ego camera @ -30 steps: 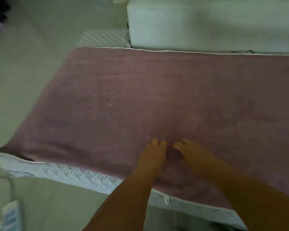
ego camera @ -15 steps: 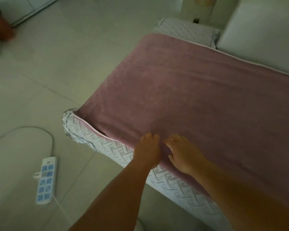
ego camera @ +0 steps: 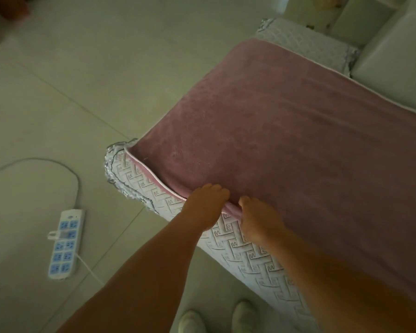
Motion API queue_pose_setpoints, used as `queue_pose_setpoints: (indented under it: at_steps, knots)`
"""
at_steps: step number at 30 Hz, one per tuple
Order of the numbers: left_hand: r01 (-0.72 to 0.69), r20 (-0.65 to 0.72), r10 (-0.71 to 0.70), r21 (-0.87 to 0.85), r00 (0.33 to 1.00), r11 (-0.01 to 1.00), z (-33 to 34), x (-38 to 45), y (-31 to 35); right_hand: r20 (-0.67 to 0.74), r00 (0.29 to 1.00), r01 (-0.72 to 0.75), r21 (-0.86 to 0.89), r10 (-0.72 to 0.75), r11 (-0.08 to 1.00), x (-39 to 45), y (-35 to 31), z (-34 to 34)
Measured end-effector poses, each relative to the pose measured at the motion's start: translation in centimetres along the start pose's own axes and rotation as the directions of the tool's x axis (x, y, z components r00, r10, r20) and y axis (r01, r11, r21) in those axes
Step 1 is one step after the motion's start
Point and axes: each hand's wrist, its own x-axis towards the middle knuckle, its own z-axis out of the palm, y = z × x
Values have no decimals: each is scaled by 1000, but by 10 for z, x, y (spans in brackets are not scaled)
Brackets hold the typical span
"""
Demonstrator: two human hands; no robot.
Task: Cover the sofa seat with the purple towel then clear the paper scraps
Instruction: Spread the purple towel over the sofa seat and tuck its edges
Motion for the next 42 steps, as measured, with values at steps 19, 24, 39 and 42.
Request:
queue_pose_setpoints:
  at_steps: [19, 24, 39, 42]
  knots:
    - [-79, 83, 52, 368, 995, 926, -2, 16, 5, -144, 963, 224, -47, -229, 973, -3, 19, -7]
    - [-255, -33, 296, 421, 955, 870, 5, 3, 19, -100, 938, 321, -121, -333, 939, -19, 27, 3]
    - [-283, 3, 289, 219, 957, 934, 18, 5, 40, -79, 997, -6, 211, 24, 977, -25, 35, 2]
    - [-245, 18, 246, 188, 969, 951, 16, 8, 43, -98, 995, 49, 213, -29, 976, -37, 31, 5]
